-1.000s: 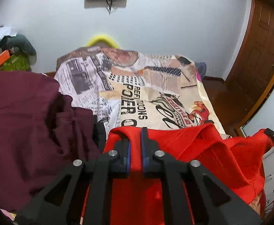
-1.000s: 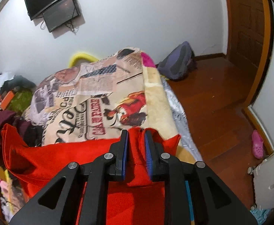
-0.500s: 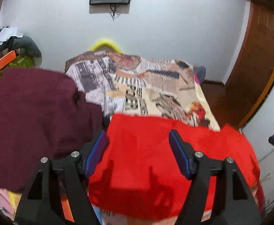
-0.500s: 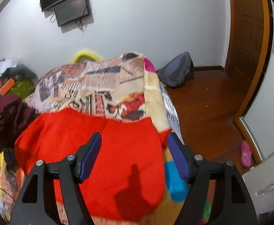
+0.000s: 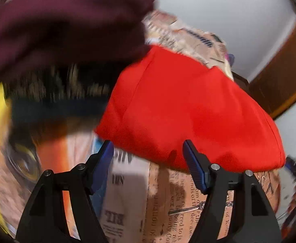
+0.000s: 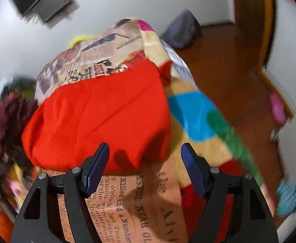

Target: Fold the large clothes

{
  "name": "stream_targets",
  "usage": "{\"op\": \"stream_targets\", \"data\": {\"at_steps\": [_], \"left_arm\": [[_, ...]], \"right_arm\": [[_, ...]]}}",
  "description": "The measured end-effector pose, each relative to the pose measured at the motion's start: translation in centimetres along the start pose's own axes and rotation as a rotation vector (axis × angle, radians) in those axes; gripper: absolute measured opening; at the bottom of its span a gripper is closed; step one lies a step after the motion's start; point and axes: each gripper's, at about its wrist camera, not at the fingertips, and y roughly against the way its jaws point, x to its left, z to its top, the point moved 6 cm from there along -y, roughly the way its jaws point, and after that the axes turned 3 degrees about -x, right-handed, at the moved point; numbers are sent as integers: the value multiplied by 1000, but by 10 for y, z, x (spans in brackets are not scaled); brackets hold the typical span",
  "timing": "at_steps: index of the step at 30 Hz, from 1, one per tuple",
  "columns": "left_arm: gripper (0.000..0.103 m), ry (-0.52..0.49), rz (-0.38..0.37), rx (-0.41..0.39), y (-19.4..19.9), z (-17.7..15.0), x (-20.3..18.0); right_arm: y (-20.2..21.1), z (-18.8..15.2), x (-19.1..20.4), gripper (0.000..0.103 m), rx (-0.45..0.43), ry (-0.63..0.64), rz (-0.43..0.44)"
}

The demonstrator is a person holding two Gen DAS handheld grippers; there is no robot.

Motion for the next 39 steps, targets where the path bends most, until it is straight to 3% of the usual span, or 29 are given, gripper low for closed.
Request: {"op": "stream_targets", "data": {"at_steps": [4, 8, 14, 16, 18, 19, 21, 24, 29, 37, 39], "left_arm": [[69, 184, -50, 38, -22, -6, 20], [69, 319, -201, 49, -37, -3, 20], [69, 368, -248, 56, -61, 6, 10], [58, 393, -235, 49, -66, 8, 11], [30, 363, -216, 44, -66, 10, 5], [22, 333, -216, 35, -64, 10, 1], [12, 243, -178, 10, -58, 11, -9], [10, 152, -145, -29, -40, 12, -19], [8, 141, -222, -31, -4, 8, -21], [7, 59, -244, -29, 46, -19, -9], [7, 41, -206, -47, 55, -27, -1]], "right_arm": [[-15, -2, -12, 69, 21, -141, 27], [-29, 1, -9, 69, 36, -181, 47], [-52, 1, 10, 72, 58, -166, 101], [-51, 3, 15, 66, 18, -130, 88], [-48, 3, 16, 44, -9, -122, 95], [-46, 4, 18, 34, -18, -117, 111], [-39, 8, 20, 25, -41, -105, 133], [-26, 13, 23, 19, -61, -102, 140], [2, 21, 32, 16, -85, -55, 158], [36, -18, 33, 15, -66, 87, 103], [39, -25, 29, 15, -56, 85, 100]]}}
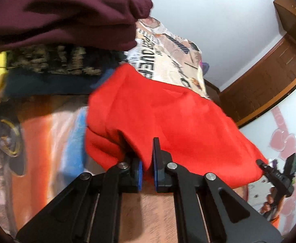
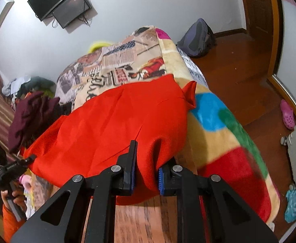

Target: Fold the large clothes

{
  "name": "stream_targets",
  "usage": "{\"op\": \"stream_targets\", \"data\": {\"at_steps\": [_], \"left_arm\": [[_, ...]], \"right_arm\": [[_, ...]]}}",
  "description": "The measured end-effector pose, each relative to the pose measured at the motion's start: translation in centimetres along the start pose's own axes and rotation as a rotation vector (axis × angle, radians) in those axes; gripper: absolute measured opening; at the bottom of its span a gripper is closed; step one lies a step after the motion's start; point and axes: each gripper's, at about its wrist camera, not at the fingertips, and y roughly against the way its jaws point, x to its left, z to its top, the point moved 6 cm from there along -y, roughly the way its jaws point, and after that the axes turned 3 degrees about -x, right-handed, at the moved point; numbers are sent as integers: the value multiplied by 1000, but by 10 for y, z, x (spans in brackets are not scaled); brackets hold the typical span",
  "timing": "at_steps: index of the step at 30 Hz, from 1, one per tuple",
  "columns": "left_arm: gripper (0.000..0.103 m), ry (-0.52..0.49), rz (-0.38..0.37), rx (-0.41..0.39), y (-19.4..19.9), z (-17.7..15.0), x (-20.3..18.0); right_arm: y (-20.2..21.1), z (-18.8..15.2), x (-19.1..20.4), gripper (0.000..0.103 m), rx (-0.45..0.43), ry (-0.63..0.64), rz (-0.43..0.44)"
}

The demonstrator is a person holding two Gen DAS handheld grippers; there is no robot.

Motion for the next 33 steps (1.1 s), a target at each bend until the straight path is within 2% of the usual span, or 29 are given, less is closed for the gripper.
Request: {"op": "stream_targets", "data": {"at_steps": [3, 7, 9, 13, 15, 16, 18, 19, 20, 21, 22, 24, 26, 29, 33], "left_arm": [[7, -27, 99, -26, 11, -13, 22], [7, -32, 293, 8, 11, -39, 62], [7, -5, 331, 18, 10, -51, 76], [11, 103, 271, 25, 22, -56, 93], [25, 120, 248, 15, 34, -62, 88], [29, 118, 231, 3, 36, -61, 82], [44, 106, 205, -18, 36, -58, 70], [49, 102, 194, -26, 34, -55, 62], [59, 100, 183, -31, 31, -53, 54], [63, 102, 173, -35, 32, -52, 51], [63, 103, 160, -43, 30, -51, 45], [63, 92, 138, -33, 26, -50, 34], [63, 95, 103, -3, 16, -52, 26], [63, 156, 37, 55, 0, -58, 23], [63, 307, -66, 123, -22, -65, 27]], "right_arm": [[0, -14, -9, 15, 16, -15, -12], [-4, -28, -16, 16, 43, -31, -52], [-1, -32, -15, 18, 36, 5, -101], [11, -31, -5, 28, 6, 157, -244], [16, -29, -1, 32, 1, 227, -303], [19, -27, 2, 33, -5, 262, -334], [26, -23, 7, 33, -24, 308, -372], [31, -20, 9, 33, -37, 323, -382], [34, -17, 12, 34, -48, 327, -382], [39, -13, 15, 39, -64, 324, -378], [44, -11, 16, 44, -81, 317, -371], [53, -4, 23, 63, -127, 299, -357], [62, 3, 33, 70, -181, 297, -338], [61, 10, 52, 75, -203, 327, -306], [44, 13, 78, 76, -197, 386, -258]]}}
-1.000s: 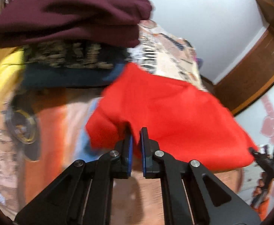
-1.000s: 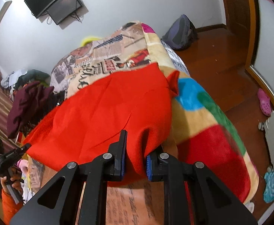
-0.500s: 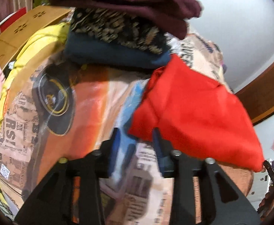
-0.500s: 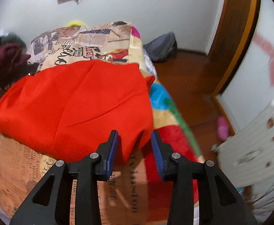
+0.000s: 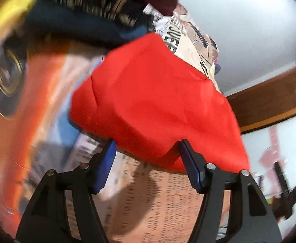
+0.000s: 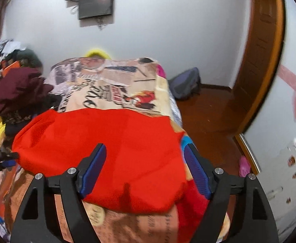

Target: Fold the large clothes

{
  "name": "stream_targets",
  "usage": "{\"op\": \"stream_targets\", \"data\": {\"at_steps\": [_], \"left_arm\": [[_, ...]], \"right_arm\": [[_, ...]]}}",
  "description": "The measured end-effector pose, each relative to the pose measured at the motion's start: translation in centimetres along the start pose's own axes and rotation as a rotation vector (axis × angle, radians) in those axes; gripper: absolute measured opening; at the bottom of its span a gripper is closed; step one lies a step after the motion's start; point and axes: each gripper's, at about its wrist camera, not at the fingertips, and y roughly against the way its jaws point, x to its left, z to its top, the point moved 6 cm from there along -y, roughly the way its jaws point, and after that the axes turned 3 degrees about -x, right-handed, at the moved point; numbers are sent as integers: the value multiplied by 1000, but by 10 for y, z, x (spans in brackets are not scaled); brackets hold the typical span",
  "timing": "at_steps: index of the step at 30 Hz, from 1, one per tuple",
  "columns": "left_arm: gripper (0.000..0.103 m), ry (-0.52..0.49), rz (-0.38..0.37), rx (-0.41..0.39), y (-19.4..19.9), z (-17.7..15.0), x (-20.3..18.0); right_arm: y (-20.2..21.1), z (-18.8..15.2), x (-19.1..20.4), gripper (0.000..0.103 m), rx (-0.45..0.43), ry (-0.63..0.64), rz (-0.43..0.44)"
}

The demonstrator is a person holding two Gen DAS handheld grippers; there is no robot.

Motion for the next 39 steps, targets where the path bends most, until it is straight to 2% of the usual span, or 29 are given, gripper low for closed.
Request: {"op": "stream_targets", "data": {"at_steps": [5, 8, 15, 18, 22, 23, 25, 26, 27, 32, 36, 39], "left_arm": [[64, 198, -115, 25, -17, 9, 17], [64, 264, -144, 12, -26, 17, 24], [69, 193, -49, -50, -45, 40, 19], [78, 155, -19, -77, -54, 49, 15], [78, 102, 63, -114, -66, 64, 12], [73, 89, 77, -117, -68, 67, 11], [53, 52, 80, -121, -70, 71, 3], [34, 38, 60, -119, -70, 73, -2], [24, 29, 29, -111, -70, 75, -8], [19, -26, -30, -140, -56, 85, -42], [18, -54, -115, -176, -31, 94, -74], [18, -75, -219, -236, 2, 103, -102]], "right_arm": [[-32, 1, 37, 76, 46, 46, 71], [-51, -2, 60, 76, 89, 58, 119], [-89, -15, 98, 76, 201, 121, 185], [-100, -27, 102, 76, 248, 133, 187], [-103, -28, 100, 76, 266, 101, 216], [-103, -28, 99, 76, 274, 95, 222], [-103, -26, 97, 76, 290, 85, 226], [-104, -25, 98, 76, 292, 87, 222], [-104, -25, 98, 76, 293, 93, 217], [-101, -23, 103, 76, 296, 124, 211], [-94, -15, 108, 76, 275, 145, 205], [-90, -9, 113, 76, 267, 152, 201]]}}
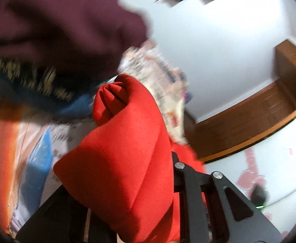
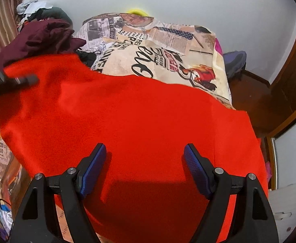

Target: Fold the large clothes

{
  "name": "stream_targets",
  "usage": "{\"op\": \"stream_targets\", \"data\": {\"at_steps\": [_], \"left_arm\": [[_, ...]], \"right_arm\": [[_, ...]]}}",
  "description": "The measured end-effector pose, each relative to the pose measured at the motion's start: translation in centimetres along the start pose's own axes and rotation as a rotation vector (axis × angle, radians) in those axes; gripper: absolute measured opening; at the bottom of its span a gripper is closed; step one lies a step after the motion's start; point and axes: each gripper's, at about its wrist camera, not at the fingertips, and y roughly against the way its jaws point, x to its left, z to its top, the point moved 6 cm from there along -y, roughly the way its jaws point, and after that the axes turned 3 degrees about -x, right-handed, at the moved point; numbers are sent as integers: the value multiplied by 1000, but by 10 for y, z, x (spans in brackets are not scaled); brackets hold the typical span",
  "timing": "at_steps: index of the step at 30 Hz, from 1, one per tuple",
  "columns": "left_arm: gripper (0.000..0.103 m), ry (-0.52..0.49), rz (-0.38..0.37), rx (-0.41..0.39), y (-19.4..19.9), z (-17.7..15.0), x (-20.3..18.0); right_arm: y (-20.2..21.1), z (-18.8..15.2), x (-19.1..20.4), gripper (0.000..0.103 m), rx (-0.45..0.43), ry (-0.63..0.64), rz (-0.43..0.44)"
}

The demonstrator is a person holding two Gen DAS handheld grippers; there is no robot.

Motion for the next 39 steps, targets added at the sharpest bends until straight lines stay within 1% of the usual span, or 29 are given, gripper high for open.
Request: {"op": "stream_targets", "data": {"at_steps": [3, 5, 7, 9, 11, 13, 15, 16, 19, 23, 25, 26, 27, 28, 29, 31, 34, 35, 37, 39], "left_arm": [[17, -30, -77, -45, 21, 12, -33], [17, -69, -87, -76, 28, 17, -53], [17, -136, -60, -133, 40, 21, -72], [17, -200, -29, -188, 51, 25, -87], [17, -231, -15, -203, 56, 26, -94], [16, -255, 10, -201, 51, 26, -99], [16, -273, 31, -188, 47, 23, -100], [16, -282, 38, -179, 41, 20, -103], [16, -317, 45, -149, 29, 8, -112], [16, -392, 24, -100, 10, -15, -140], [16, -433, 4, -67, 4, -32, -151], [16, -459, -7, -46, -2, -45, -158], [16, -484, -16, -23, -1, -64, -162], [16, -503, -20, -1, -9, -76, -166], [16, -529, -22, 38, -19, -91, -170], [16, -591, -7, 111, -35, -120, -172], [16, -704, 55, 217, -66, -161, -166], [17, -722, 68, 250, -71, -173, -161], [17, -720, 76, 307, -77, -191, -147], [18, -711, 72, 323, -77, -201, -141]], "right_arm": [[-2, 2, 13, 76, 19, 7, 42], [-4, 4, 21, 76, 22, 2, 65], [-6, 5, 32, 76, 35, -16, 123], [-11, 7, 47, 76, 56, -67, 211], [-19, 8, 63, 76, 84, -109, 289], [-30, 6, 85, 76, 129, -124, 378], [-38, 4, 100, 76, 169, -117, 441], [-41, 2, 105, 76, 180, -110, 458], [-35, 0, 98, 76, 150, -112, 440], [-12, -3, 53, 76, 87, -175, 381], [4, -6, 25, 76, 46, -208, 326], [14, -8, 9, 76, 18, -220, 279], [24, -12, -8, 76, -10, -231, 236], [35, -17, -24, 76, -34, -245, 201], [41, -20, -35, 76, -44, -258, 180], [53, -33, -60, 76, -52, -299, 126], [68, -61, -91, 76, -54, -354, 61], [70, -65, -96, 76, -49, -362, 46], [73, -81, -105, 76, -35, -379, 16], [74, -90, -107, 76, -26, -387, 11]]}}
